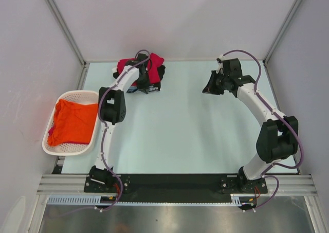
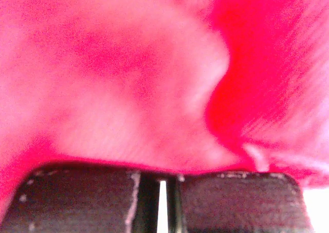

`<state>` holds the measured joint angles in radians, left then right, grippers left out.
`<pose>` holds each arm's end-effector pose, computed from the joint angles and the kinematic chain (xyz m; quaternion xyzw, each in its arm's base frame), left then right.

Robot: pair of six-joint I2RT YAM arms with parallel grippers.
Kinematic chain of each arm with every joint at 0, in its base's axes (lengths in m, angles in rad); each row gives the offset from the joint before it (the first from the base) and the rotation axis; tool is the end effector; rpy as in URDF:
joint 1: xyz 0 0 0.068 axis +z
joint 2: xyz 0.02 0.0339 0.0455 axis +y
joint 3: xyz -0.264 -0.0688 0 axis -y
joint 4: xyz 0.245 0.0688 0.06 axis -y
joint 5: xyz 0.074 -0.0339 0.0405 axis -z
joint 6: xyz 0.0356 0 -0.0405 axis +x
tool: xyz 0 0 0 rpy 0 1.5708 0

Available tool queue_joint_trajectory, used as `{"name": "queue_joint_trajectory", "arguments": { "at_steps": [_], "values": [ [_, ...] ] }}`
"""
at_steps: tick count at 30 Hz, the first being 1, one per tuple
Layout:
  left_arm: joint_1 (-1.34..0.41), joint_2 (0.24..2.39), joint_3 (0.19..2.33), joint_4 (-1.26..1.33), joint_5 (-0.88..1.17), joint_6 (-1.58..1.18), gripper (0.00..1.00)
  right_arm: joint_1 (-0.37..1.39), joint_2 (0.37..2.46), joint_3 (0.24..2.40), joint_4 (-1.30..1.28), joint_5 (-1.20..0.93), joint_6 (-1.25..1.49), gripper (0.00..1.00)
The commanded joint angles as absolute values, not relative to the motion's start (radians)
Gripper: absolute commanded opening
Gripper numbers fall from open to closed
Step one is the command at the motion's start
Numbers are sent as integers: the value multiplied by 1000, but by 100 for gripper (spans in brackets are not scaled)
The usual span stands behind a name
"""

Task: Fold and stack the t-shirts
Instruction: Put the neatly folded tshirt into the corner of the board with the left arm

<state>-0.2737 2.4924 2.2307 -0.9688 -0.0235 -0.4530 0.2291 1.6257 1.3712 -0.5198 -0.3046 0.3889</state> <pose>0.5000 -0.1395 0.1644 -0.0902 0.9814 -0.0494 0.1624 0.3520 0.0930 0.2980 0.0141 0.9129 0.2498 0.3226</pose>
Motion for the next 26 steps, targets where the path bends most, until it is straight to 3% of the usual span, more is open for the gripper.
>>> {"name": "queue_joint_trajectory", "arguments": {
  "at_steps": [1, 7, 9, 10, 11, 16, 19, 26],
  "values": [
    [-203, 2556, 2304, -939, -91, -485, 0, 222, 1591, 1384, -532, -311, 371, 0],
    [-198, 2421, 2151, -867, -9, -440, 0, 222, 1609, 1399, -517, -330, 382, 0],
    [-202, 2320, 1990, -807, 29, -430, 49, 224, 1617, 1413, -506, -331, 388, 0],
    [-206, 2196, 1933, -757, 26, -433, 86, 224, 1620, 1417, -506, -330, 387, 0],
    [-206, 2128, 1831, -737, 37, -469, 100, 225, 1626, 1422, -502, -331, 387, 0],
    [-215, 1652, 1513, -453, 196, -569, 100, 230, 1646, 1430, -499, -321, 385, 0],
    [-228, 1498, 1352, -347, 261, -569, 100, 239, 1666, 1420, -482, -325, 385, 0],
    [-219, 1450, 1285, -449, 351, -499, 100, 307, 1738, 1479, -491, -344, 370, 0]
  ]
}}
